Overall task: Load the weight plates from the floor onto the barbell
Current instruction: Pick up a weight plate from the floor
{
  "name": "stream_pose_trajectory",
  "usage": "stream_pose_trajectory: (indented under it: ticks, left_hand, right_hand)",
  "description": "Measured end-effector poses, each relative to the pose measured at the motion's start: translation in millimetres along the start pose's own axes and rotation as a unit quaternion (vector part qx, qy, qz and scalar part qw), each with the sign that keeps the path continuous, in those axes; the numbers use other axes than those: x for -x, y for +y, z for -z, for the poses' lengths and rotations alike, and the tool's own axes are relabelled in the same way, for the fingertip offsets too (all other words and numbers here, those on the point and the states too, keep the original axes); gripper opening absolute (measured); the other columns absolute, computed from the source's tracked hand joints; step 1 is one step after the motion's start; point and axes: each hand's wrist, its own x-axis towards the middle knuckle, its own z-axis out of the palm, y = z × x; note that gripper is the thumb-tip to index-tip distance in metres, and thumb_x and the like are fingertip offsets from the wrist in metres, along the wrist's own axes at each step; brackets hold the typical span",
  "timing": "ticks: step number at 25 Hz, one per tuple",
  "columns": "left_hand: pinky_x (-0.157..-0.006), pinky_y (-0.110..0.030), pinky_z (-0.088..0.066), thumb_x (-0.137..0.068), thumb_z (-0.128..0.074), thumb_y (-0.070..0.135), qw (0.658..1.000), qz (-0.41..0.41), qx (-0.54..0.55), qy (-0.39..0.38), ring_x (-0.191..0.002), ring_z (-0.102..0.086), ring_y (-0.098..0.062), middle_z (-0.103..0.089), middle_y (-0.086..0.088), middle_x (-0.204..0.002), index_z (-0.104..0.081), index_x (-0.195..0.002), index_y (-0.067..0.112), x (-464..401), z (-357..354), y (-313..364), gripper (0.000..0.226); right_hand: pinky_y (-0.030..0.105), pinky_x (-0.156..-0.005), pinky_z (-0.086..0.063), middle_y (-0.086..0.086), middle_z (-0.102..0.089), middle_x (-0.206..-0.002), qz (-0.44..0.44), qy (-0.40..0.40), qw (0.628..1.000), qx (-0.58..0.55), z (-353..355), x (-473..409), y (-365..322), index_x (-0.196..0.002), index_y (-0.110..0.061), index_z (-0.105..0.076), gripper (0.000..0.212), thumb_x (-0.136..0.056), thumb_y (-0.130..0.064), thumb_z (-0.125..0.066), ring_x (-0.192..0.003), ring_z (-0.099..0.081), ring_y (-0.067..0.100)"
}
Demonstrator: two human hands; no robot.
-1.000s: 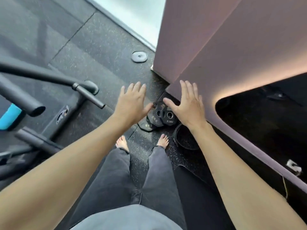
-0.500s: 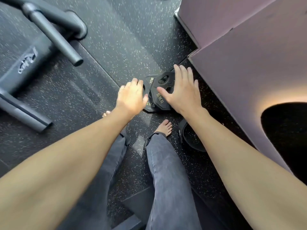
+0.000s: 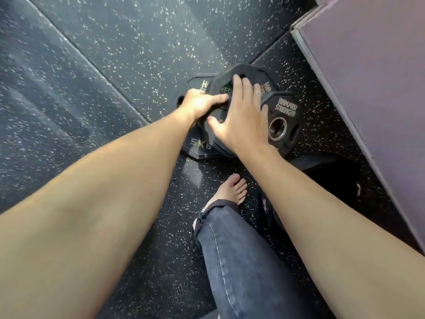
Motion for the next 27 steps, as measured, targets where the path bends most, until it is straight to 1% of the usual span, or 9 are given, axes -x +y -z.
stream_pose_trajectory:
  ticks: [1, 3, 7, 12, 17, 20, 22, 25, 27]
  left_hand:
    - [-0.066, -0.020, -0.051, -0.068, -0.087, 0.038, 1.000, -0.001, 0.027, -0.014, -0.079, -0.068, -0.011, -0.073, 0.004, -0.086, -0.067, -0.090, 0.015, -5, -5, -2, 0.037]
    - [-0.078, -0.025, -0.058, -0.055, -0.089, 0.039, 0.998, -0.015, 0.056, -0.018, -0.091, -0.072, -0.015, -0.077, 0.001, -0.098, -0.069, -0.109, 0.014, -10, -9, -6, 0.063]
    - [-0.078, -0.036, -0.061, -0.068, -0.084, 0.021, 0.997, -0.046, 0.066, -0.002, -0.076, -0.067, -0.015, -0.077, -0.005, -0.093, -0.067, -0.085, 0.021, 14, -11, -6, 0.024]
    - [-0.082, -0.042, -0.060, -0.047, -0.079, 0.036, 0.995, -0.074, 0.038, 0.062, -0.076, -0.068, -0.018, -0.078, -0.001, -0.085, -0.073, -0.082, 0.017, 42, -21, -17, 0.041]
    - [-0.071, -0.034, -0.056, -0.068, -0.075, 0.031, 0.986, -0.097, -0.060, 0.119, -0.065, -0.053, -0.016, -0.073, 0.002, -0.075, -0.068, -0.076, 0.013, 83, -18, 0, 0.021]
    - [-0.055, -0.022, -0.042, -0.074, -0.074, 0.029, 0.980, -0.111, -0.082, 0.146, -0.052, -0.038, -0.009, -0.057, 0.007, -0.059, -0.056, -0.063, 0.016, 118, -14, 10, 0.025]
    - [-0.052, -0.017, -0.039, -0.071, -0.076, 0.027, 0.973, -0.131, -0.095, 0.163, -0.054, -0.048, -0.010, -0.058, 0.008, -0.060, -0.058, -0.066, 0.016, 146, 1, 14, 0.022]
    - [-0.073, -0.029, -0.057, -0.057, -0.083, 0.030, 0.972, -0.112, -0.070, 0.195, -0.078, -0.070, -0.017, -0.075, 0.006, -0.080, -0.073, -0.082, 0.017, 192, 44, 15, 0.030]
    - [-0.076, -0.035, -0.060, -0.052, -0.085, 0.029, 0.970, -0.100, -0.009, 0.220, -0.078, -0.071, -0.015, -0.076, 0.007, -0.080, -0.073, -0.078, 0.020, 231, 79, 20, 0.030]
  right_hand:
    - [0.060, -0.118, -0.022, 0.009, -0.013, -0.167, 0.000, -0.002, 1.000, 0.003, -4, -2, 1, -0.159, -0.013, -0.007, 0.102, -0.084, -0.053, -0.065, -0.154, -0.006, 0.035]
    - [0.060, -0.119, -0.021, 0.009, -0.011, -0.167, -0.001, -0.009, 1.000, 0.007, -7, -3, 0, -0.159, -0.014, -0.007, 0.101, -0.085, -0.051, -0.065, -0.154, -0.006, 0.035]
    - [0.061, -0.119, -0.021, 0.009, -0.012, -0.167, -0.002, -0.014, 1.000, -0.007, 7, 3, -7, -0.159, -0.014, -0.008, 0.093, -0.086, -0.034, -0.062, -0.154, -0.005, 0.035]
    - [0.059, -0.116, -0.026, 0.008, -0.014, -0.166, -0.014, -0.014, 0.999, -0.036, 26, 24, -9, -0.159, -0.014, -0.009, 0.087, -0.084, -0.012, -0.053, -0.153, -0.009, 0.035]
    - [0.054, -0.113, -0.034, 0.008, -0.022, -0.163, -0.004, 0.004, 0.993, -0.116, 40, 51, -9, -0.158, -0.011, -0.015, 0.079, -0.087, -0.004, -0.051, -0.150, -0.018, 0.030]
    - [0.050, -0.109, -0.038, 0.008, -0.026, -0.161, 0.010, 0.011, 0.989, -0.144, 54, 67, -9, -0.156, -0.010, -0.019, 0.073, -0.089, -0.008, -0.046, -0.146, -0.027, 0.029]
    - [0.049, -0.108, -0.039, 0.009, -0.028, -0.159, 0.007, 0.020, 0.986, -0.163, 67, 78, -8, -0.156, -0.009, -0.021, 0.069, -0.092, -0.016, -0.046, -0.143, -0.031, 0.029]
    - [0.048, -0.112, -0.036, 0.011, -0.025, -0.161, -0.015, 0.003, 0.983, -0.184, 87, 93, -9, -0.157, -0.011, -0.017, 0.070, -0.099, -0.036, -0.045, -0.145, -0.028, 0.028]
    - [0.049, -0.113, -0.035, 0.010, -0.021, -0.163, -0.020, -0.016, 0.982, -0.190, 105, 107, -18, -0.159, -0.015, -0.012, 0.076, -0.100, -0.053, -0.040, -0.147, -0.027, 0.028]
